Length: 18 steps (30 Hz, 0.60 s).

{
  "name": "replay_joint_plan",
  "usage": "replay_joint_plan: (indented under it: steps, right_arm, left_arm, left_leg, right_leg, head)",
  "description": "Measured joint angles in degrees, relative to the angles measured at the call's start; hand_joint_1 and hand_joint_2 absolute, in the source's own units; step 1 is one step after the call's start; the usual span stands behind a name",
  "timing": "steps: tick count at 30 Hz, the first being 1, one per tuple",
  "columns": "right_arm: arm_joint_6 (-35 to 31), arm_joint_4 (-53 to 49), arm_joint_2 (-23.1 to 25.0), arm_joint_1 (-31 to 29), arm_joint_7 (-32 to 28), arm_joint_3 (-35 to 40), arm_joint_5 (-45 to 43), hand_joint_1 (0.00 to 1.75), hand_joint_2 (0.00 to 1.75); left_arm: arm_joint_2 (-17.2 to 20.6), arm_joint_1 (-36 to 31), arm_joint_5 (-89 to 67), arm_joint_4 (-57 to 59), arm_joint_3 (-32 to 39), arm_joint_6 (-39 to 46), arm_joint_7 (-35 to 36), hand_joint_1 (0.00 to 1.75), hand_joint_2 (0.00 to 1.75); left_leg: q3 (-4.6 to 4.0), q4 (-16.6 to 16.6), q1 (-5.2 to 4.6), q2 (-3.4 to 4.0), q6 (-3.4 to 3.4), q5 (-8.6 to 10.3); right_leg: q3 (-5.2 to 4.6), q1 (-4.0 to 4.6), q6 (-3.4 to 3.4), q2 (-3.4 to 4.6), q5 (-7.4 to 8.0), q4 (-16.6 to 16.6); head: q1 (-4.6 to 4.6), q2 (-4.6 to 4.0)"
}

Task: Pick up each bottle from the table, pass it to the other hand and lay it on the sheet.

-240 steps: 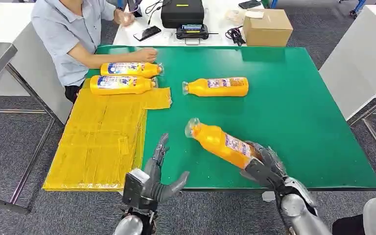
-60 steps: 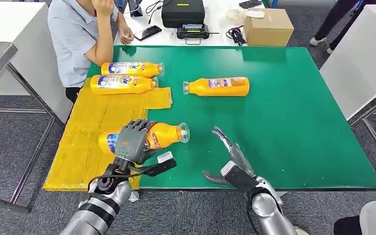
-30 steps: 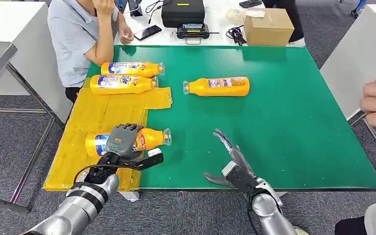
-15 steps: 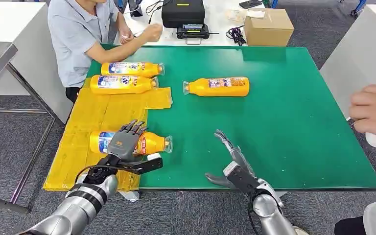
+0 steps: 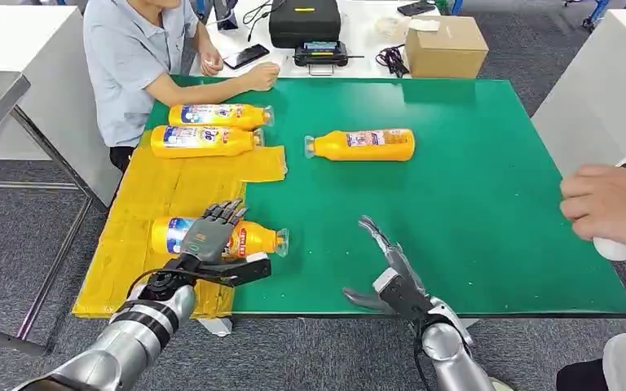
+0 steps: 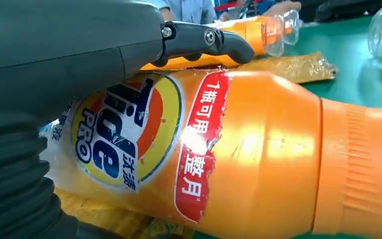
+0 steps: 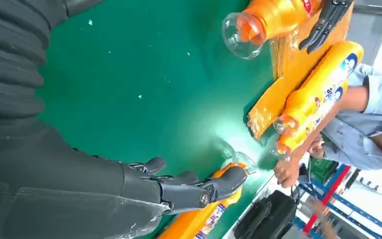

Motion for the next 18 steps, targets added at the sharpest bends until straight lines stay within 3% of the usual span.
replay_joint_plan:
  steps: [14,18]
  right_arm:
    - [0.2,0.3,0.0,0.0,0.0,-0.2,0.2,0.00,1.75]
    - [0.2,0.5,0.0,0.0,0.0,-0.2,0.3,0.00,1.75]
  left_arm:
    - [0.0,-1.2,1.4,1.2,0.8,-2.6,-0.6,0.00,1.75]
    - [0.0,-0.8,-2.5,1.2,0.7,2.7,1.6,0.00,1.75]
  left_leg:
    - [0.26,0.0,0.01,0.02,-0.01,0.00]
    - [0.24,0.0,0.01,0.05,-0.01,0.00]
  right_leg:
    - [0.23,0.00,0.00,0.01,0.00,0.0]
    - [0.20,0.00,0.00,0.03,0.00,0.0]
  head:
    - [0.00,0.00]
    - [0.00,0.00]
